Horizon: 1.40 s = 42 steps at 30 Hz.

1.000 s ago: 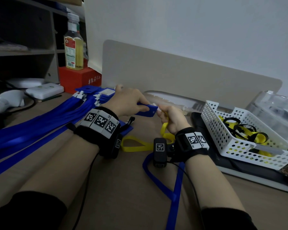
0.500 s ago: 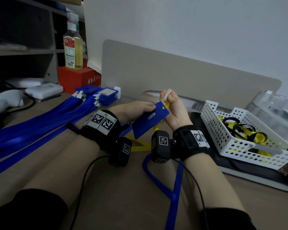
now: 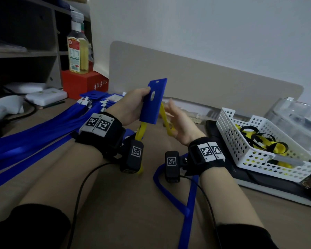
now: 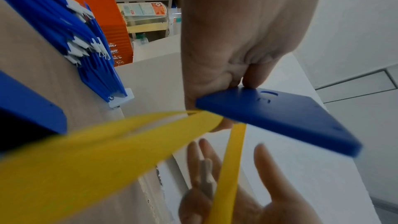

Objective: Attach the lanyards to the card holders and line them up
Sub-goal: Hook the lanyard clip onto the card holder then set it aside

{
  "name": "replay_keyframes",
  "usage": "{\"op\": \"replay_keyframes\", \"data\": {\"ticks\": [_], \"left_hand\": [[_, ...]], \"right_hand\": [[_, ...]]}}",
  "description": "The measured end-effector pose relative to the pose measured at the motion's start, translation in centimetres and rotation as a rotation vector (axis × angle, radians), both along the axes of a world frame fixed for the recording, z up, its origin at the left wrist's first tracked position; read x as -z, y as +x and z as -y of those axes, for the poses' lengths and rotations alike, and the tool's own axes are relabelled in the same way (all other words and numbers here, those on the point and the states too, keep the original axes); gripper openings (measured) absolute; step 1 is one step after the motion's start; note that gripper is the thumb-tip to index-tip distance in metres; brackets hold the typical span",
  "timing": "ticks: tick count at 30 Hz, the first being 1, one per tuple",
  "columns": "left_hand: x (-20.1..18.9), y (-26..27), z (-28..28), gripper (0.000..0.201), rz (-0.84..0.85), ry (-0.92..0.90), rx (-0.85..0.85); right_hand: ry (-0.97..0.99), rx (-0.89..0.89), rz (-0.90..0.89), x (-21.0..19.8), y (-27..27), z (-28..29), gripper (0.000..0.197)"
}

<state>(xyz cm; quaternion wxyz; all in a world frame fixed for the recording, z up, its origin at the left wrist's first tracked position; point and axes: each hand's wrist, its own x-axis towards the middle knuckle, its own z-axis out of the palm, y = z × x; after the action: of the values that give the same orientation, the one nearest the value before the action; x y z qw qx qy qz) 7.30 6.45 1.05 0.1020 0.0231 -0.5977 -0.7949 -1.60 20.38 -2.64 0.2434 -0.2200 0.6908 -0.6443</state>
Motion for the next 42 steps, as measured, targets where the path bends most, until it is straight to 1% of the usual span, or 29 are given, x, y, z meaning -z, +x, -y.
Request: {"op": "replay_keyframes", "data": {"ticks": [1,2,4,5,6,9,10,13,15,18,22,25,28,31,32,34,36,38,40,41,42], "left_hand": [[0.0,0.0,0.0,0.033,-0.012,0.020,0.002],[0.0,-0.1,0.0,0.034,-0.024,0.033,-0.001],[-0.1,0.0,-0.2,0.035,-0.037,0.042,-0.004],[-0.2,0.0,-0.3,0.036,-0.037,0.043,-0.007],[-0.2,0.0,-0.3,0.036,-0.038,0.045,-0.010],[-0.3,0.1,-0.2,0.037,-0.050,0.083,-0.016],[-0.2,0.0,-0.1,0.037,-0.054,0.101,-0.015],[0.0,-0.3,0.2,0.036,-0.062,0.144,-0.026],[0.0,-0.6,0.3,0.036,-0.077,0.171,-0.053],[-0.1,-0.6,0.2,0.034,-0.094,0.199,-0.120],[0.1,-0.8,-0.1,0.026,-0.020,0.162,-0.219],[0.4,-1.1,-1.3,0.024,0.026,0.159,-0.214],[0.6,-1.5,-2.9,0.024,0.030,0.124,-0.176],[0.7,-1.7,-4.2,0.024,0.024,0.063,-0.121],[0.7,-1.9,-4.5,0.025,0.022,0.048,-0.111],[0.5,-2.1,-5.2,0.025,0.016,0.032,-0.092],[0.5,-2.3,-5.8,0.026,0.014,0.022,-0.069],[0.6,-2.6,-6.3,0.026,0.018,0.019,-0.057],[0.7,-2.7,-6.7,0.026,0.029,0.021,-0.046],[0.8,-2.8,-7.0,0.026,0.033,0.023,-0.040],[0.8,-2.8,-7.2,0.026,0.039,0.023,-0.036]], "right_hand": [[0.074,-0.056,-0.038,0.0,0.6,0.1,0.039],[0.107,-0.122,-0.048,0.1,1.0,0.2,0.033],[0.082,-0.266,-0.025,0.6,1.3,0.4,0.029],[0.060,-0.304,-0.010,0.8,1.4,0.5,0.024],[0.044,-0.316,-0.003,0.8,1.5,0.5,0.021],[0.001,-0.298,-0.029,0.8,1.7,0.5,0.026],[-0.006,-0.305,-0.032,0.7,1.7,0.4,0.025],[-0.007,-0.314,-0.026,1.1,1.3,0.3,0.014],[-0.019,-0.282,-0.013,1.1,1.1,0.4,0.014],[-0.088,-0.133,0.010,1.0,0.5,0.4,0.014],[-0.201,0.091,0.131,0.9,-0.3,-1.0,0.018],[-0.215,0.227,0.183,0.6,-0.4,-2.5,0.020],[-0.115,0.315,0.118,-0.5,-1.3,-3.9,0.011],[-0.009,0.375,0.015,-2.7,-2.7,-5.9,0.008],[0.008,0.398,-0.024,-3.5,-3.0,-6.7,0.010],[0.041,0.462,-0.105,-5.2,-3.7,-8.5,0.021],[0.130,0.558,-0.193,-6.4,-4.7,-10.6,0.026],[0.260,0.673,-0.270,-7.5,-5.6,-13.2,0.027],[0.457,0.754,-0.342,-8.3,-5.3,-15.4,0.017],[0.591,0.763,-0.382,-8.4,-5.1,-16.3,0.022],[0.738,0.761,-0.394,-8.2,-4.8,-16.9,0.032]]}}
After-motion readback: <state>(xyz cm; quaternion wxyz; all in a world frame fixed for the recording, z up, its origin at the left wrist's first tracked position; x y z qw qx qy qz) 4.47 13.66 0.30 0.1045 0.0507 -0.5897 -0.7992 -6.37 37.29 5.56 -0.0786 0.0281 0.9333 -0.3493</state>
